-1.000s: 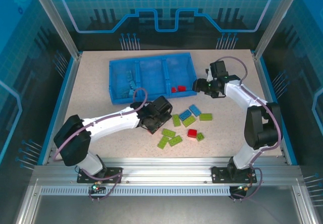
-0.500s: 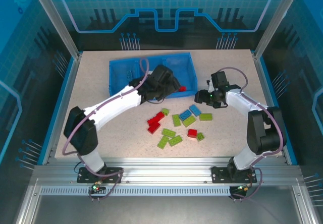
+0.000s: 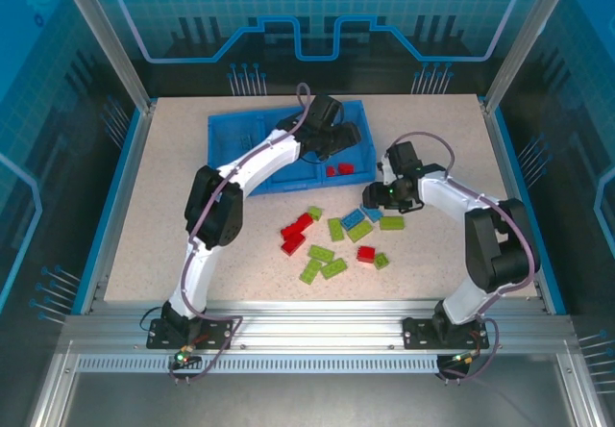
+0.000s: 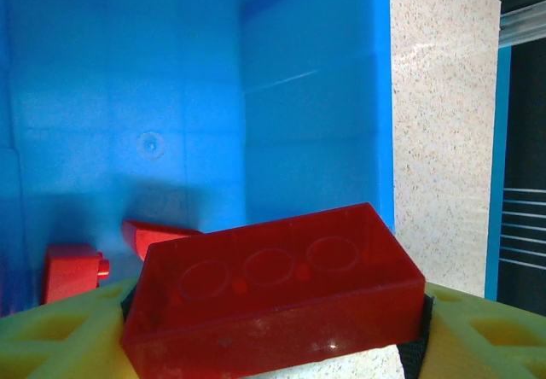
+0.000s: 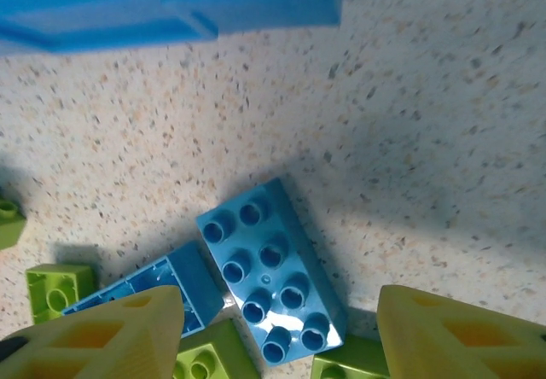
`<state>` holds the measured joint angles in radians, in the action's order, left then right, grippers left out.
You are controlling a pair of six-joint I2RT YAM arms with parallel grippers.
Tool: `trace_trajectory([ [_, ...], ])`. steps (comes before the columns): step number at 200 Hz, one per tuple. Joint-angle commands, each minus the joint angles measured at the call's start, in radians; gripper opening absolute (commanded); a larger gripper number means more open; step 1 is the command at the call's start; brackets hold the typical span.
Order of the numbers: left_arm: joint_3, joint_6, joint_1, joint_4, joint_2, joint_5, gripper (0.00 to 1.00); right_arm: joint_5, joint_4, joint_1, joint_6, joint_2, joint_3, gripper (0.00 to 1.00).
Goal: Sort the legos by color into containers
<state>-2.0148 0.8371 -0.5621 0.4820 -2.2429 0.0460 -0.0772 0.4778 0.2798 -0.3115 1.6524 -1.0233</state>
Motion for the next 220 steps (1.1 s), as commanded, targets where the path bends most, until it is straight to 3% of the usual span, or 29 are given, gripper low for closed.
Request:
trace_trajectory([
  [1, -0.053, -0.026, 0.012, 0.025, -0.018, 0.03, 0.72, 0.041, 0.067, 0.025, 0.041, 0.033, -0.033, 0.62],
  [42, -0.046, -0.017, 0.016, 0.023, -0.016, 0.036, 0.78, 0.064, 0.089, 0.037, 0.05, 0.04, -0.029, 0.61],
  [83, 0.009, 0.004, 0.015, -0.016, 0.049, 0.055, 0.99, 0.124, 0.133, 0.067, 0.094, 0.088, -0.074, 0.61],
  [143, 0.134, 0.035, 0.013, -0.1, 0.208, 0.064, 0.99, 0.123, 0.157, 0.08, 0.169, 0.094, -0.085, 0.61],
  [220, 0.304, 0.07, 0.011, -0.188, 0.38, 0.079, 0.99, 0.127, 0.201, 0.092, 0.22, 0.147, -0.124, 0.53],
])
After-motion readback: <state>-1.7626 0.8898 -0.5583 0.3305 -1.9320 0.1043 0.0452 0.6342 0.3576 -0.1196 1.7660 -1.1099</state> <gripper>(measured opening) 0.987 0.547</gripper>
